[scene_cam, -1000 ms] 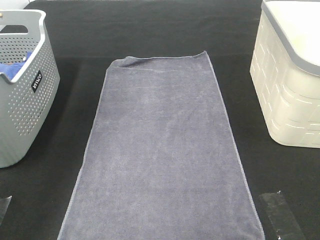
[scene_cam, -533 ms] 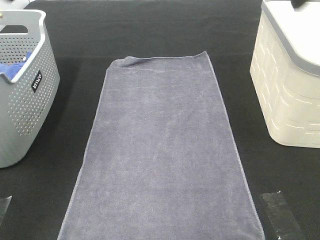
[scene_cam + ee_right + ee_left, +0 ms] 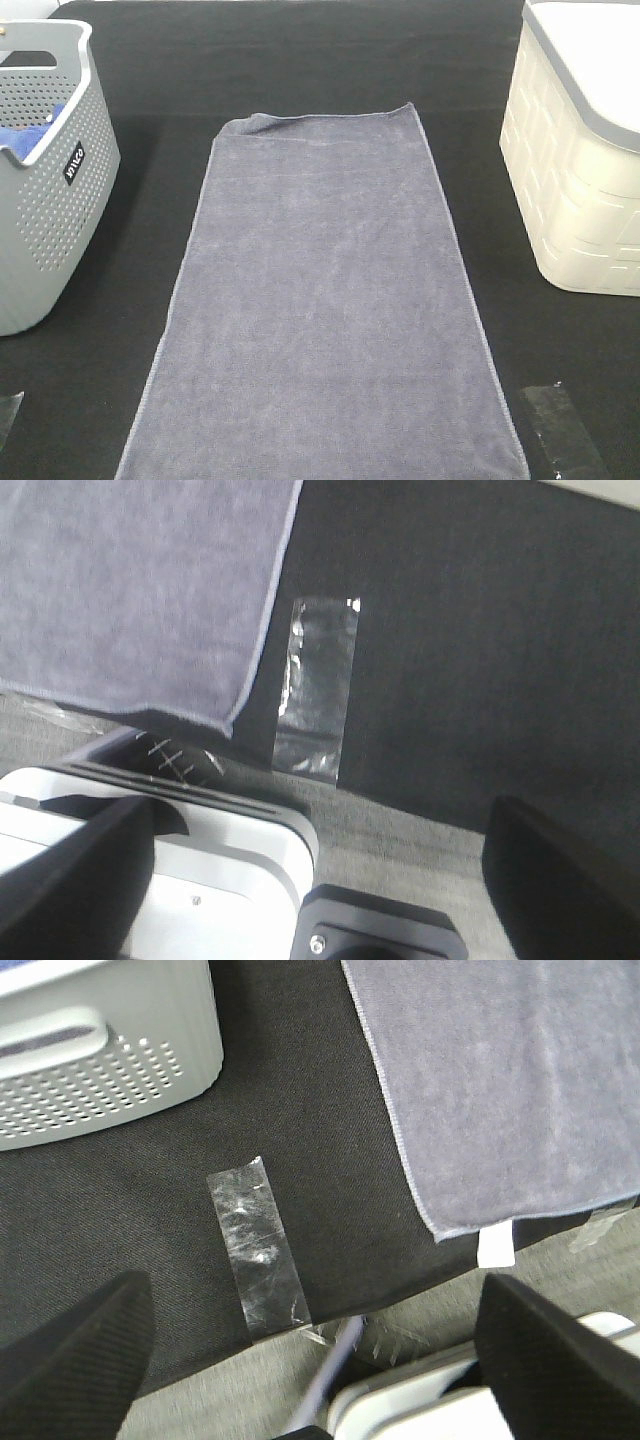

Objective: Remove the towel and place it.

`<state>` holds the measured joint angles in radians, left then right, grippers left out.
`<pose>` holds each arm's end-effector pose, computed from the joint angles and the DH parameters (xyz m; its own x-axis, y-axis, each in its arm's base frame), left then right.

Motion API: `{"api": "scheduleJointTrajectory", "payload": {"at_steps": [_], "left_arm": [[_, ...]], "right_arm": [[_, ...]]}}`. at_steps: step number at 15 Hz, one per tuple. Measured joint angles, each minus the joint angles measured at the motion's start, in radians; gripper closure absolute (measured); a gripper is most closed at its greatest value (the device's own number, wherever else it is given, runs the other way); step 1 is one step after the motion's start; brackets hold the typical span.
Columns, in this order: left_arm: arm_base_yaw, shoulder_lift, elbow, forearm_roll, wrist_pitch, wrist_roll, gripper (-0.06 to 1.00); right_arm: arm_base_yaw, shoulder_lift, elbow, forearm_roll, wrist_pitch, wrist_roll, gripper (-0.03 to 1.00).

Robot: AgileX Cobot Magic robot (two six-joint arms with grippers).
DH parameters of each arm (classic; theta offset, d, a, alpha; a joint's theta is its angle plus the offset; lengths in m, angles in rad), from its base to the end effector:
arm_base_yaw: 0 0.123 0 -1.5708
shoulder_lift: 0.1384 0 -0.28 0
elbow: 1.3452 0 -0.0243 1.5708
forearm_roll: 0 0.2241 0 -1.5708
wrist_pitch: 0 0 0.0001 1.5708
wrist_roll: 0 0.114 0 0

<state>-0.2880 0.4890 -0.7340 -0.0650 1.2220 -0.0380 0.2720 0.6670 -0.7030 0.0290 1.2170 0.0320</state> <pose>0.0449 -0.0206 0.2950 -0.7625 0.1632 -0.6261 0.2750 0.9577 -0.0853 0.0740 0.0239 0.2753 -0.8667 -0.1981 -0.4578 -0.2444 0.9687 0.0434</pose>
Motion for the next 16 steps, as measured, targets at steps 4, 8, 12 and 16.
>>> {"api": "scheduleJointTrajectory", "payload": {"at_steps": [4,8,12,16], "left_arm": [[0.000,-0.405,0.169,0.000,0.005,0.053,0.12],[0.000,-0.492,0.179,-0.044,0.005,0.160,0.12],[0.000,-0.494,0.207,-0.109,-0.105,0.267,0.13],[0.000,-0.494,0.231,-0.109,-0.154,0.270,0.13]], "right_arm": [[0.000,-0.443,0.140,0.015,0.003,-0.071,0.14],[0.000,-0.668,0.160,0.033,-0.044,-0.155,0.14],[0.000,-0.665,0.193,0.033,-0.134,-0.157,0.14],[0.000,-0.651,0.196,0.033,-0.149,-0.157,0.14]]}}
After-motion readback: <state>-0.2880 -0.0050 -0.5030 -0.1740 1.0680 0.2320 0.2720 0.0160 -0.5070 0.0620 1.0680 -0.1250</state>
